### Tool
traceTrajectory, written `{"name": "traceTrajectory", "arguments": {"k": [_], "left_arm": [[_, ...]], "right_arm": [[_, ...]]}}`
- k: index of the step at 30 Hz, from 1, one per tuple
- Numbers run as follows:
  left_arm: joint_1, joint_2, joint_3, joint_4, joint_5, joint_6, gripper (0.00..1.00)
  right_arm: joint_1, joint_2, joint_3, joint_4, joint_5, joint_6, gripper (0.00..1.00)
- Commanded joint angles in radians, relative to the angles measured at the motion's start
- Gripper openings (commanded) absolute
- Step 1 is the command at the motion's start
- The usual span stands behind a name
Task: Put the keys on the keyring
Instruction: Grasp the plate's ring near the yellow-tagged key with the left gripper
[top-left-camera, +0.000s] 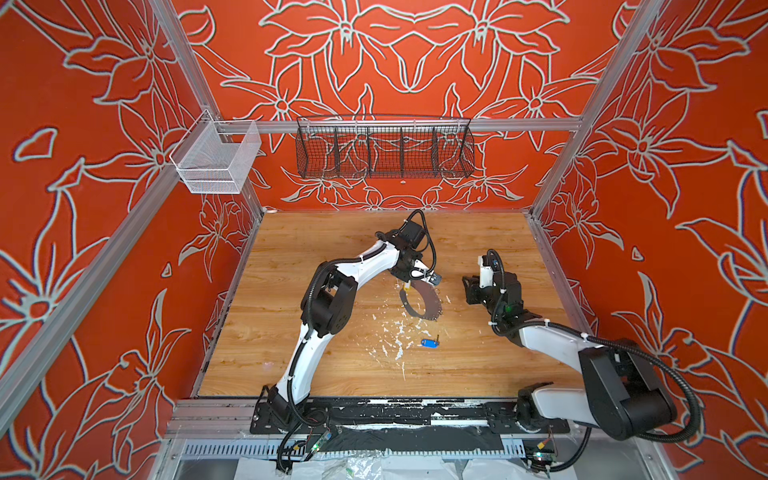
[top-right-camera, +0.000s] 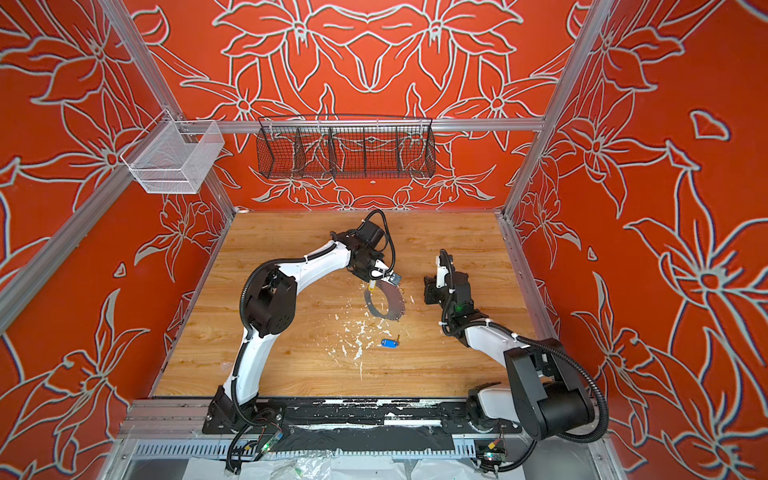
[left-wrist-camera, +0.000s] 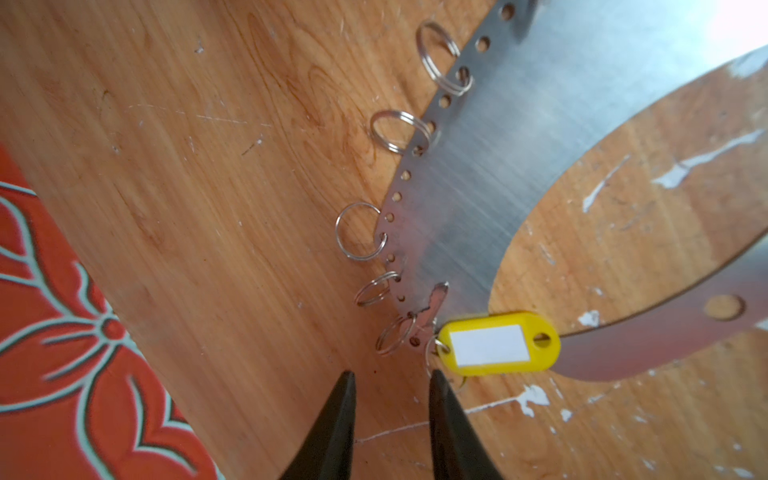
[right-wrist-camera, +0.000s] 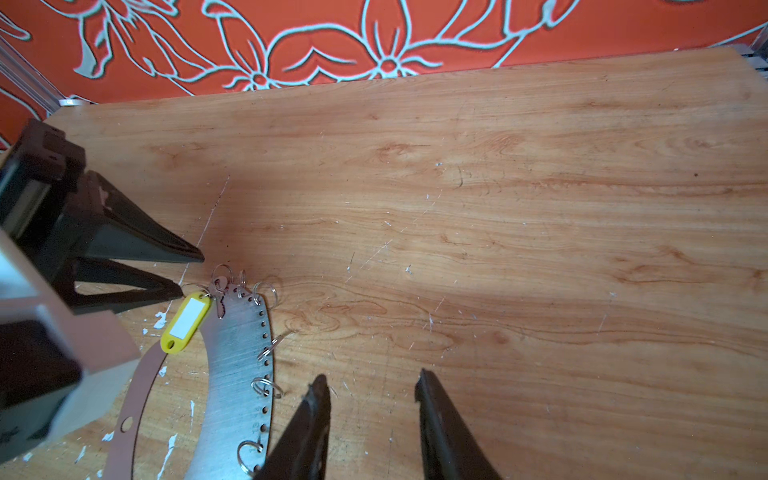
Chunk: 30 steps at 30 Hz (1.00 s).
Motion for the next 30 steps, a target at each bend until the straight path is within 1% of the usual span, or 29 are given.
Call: {"name": "traceTrajectory", "arguments": {"k": [1,6,14,22,28,30], "left_arm": [[-0.002,0.044,0.046,-0.03,-0.005,0.061,0.31],[-0.002,0.097,0.104,-0.07,-0.035,0.1,0.31],[-0.002,0.105,0.093,-0.056,-0.029,0.136,0.31],[-0.001,0.133,0.111,-0.075,-0.054,0.159,0.31],[-0.003,0.136,0.11,-0.085,-0.054,0.175,0.27],[-0.003,0.138,0.113,-0.089,-0.054,0.179,0.24]], "right_arm": [[-0.003,0.006,0.003,0.014,-0.014,0.011,0.37],[-0.003,0.011,0.009,0.009,-0.011,0.013,0.37],[-0.004,0.021,0.016,-0.001,-0.019,0.011,0.37],[-0.002,0.03,0.029,-0.013,-0.025,0.009,0.37],[-0.003,0.035,0.032,-0.018,-0.027,0.009,0.37],[-0.002,0.036,0.035,-0.02,-0.027,0.009,0.37]]}}
